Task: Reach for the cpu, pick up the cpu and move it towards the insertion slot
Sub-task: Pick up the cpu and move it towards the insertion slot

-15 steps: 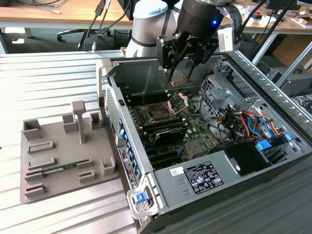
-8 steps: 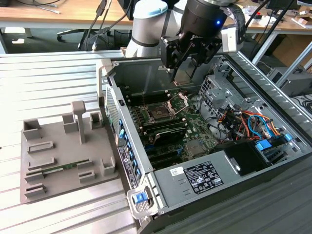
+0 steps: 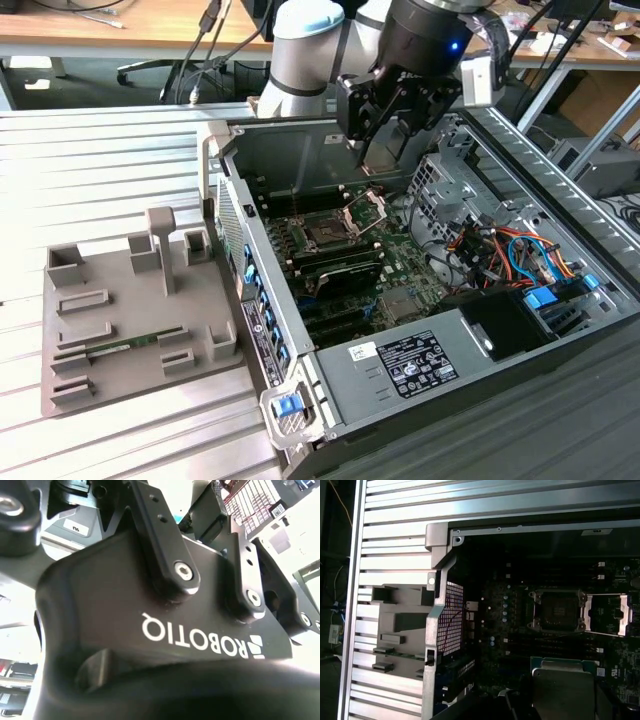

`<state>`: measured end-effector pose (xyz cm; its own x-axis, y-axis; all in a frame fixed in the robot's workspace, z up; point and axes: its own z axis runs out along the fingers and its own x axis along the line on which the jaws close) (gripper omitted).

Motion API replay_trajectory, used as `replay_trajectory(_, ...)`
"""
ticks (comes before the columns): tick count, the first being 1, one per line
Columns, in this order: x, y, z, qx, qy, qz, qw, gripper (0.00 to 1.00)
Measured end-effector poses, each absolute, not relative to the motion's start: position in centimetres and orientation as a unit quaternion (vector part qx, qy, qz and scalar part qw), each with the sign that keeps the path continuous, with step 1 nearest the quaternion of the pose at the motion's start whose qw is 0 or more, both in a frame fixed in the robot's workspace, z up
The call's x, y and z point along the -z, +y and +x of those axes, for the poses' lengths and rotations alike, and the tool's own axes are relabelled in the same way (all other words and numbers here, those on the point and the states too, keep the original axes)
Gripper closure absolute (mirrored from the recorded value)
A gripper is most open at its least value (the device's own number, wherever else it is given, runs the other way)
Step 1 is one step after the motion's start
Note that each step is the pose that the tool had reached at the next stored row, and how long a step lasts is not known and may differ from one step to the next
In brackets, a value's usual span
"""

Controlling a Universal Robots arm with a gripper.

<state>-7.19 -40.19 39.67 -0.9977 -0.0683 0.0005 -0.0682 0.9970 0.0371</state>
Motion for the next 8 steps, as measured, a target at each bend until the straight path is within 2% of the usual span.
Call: replay_trajectory(8,-39.67,-40.19,-6.39,0.019,-0.999,0.034,0.001,0.45)
